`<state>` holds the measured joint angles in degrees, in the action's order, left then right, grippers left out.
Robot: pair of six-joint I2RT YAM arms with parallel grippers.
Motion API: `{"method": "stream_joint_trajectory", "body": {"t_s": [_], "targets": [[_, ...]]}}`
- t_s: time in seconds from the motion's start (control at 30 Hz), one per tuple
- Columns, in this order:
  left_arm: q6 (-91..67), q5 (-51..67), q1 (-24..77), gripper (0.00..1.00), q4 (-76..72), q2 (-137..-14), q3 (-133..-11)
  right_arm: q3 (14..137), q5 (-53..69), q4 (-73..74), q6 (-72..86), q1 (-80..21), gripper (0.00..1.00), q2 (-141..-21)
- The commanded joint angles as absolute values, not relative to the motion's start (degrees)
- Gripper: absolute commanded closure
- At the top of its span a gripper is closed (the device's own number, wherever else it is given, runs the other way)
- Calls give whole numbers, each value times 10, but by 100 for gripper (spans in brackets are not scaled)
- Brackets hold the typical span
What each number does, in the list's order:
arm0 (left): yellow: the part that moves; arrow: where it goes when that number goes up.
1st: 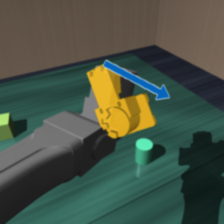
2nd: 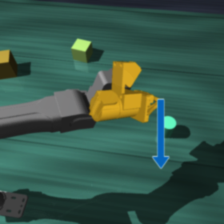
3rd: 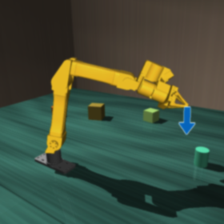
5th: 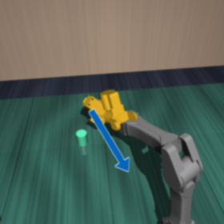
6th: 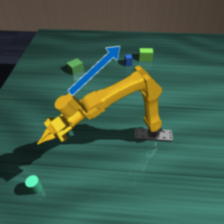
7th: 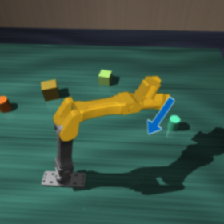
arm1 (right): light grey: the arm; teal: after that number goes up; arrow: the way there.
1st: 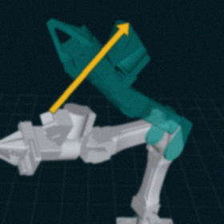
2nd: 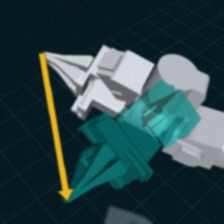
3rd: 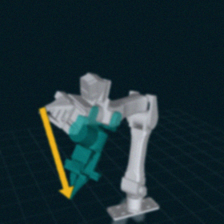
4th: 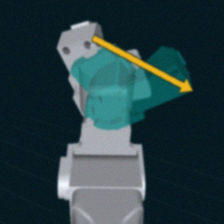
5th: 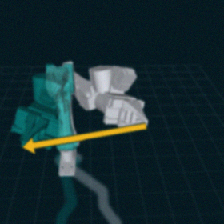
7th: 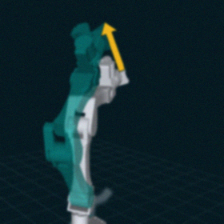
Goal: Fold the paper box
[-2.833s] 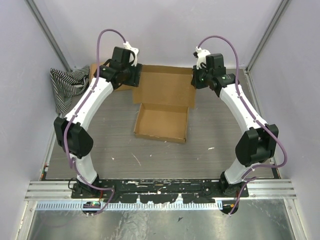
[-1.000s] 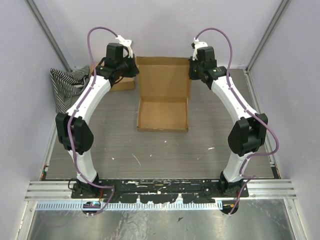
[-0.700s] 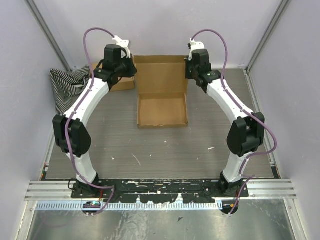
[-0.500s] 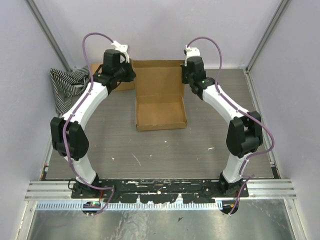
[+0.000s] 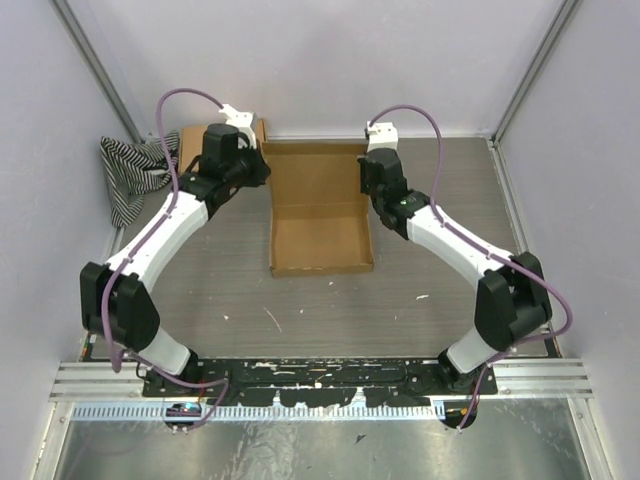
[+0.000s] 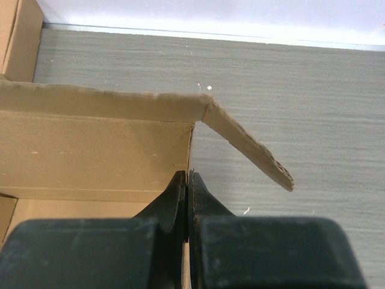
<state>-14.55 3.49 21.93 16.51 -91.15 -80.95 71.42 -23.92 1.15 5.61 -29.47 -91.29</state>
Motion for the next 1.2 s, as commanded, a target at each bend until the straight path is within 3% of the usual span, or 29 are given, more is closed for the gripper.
{"method": "stream_joint_trajectory", "body": {"t_s": [0.0,0.2,0.37,0.57,0.67,0.97,1.17], "targets": [[-158,57,255,95,127,-858,-765,657,-220,-4,99,-336,97,-856],[-168,33,280,93,116,-805,-691,592,-217,19,146,-362,94,-815],[-169,3,304,91,121,-763,-632,554,-220,51,174,-391,82,-787],[-180,-38,320,69,161,-682,-570,525,-201,152,206,-414,55,-713],[-200,-50,328,61,194,-626,-542,512,-188,215,220,-420,48,-649],[-289,-62,345,57,287,-401,-457,520,-109,343,268,-421,42,-440],[-281,-65,345,51,283,-445,-474,562,-190,366,244,-421,28,-499]]}}
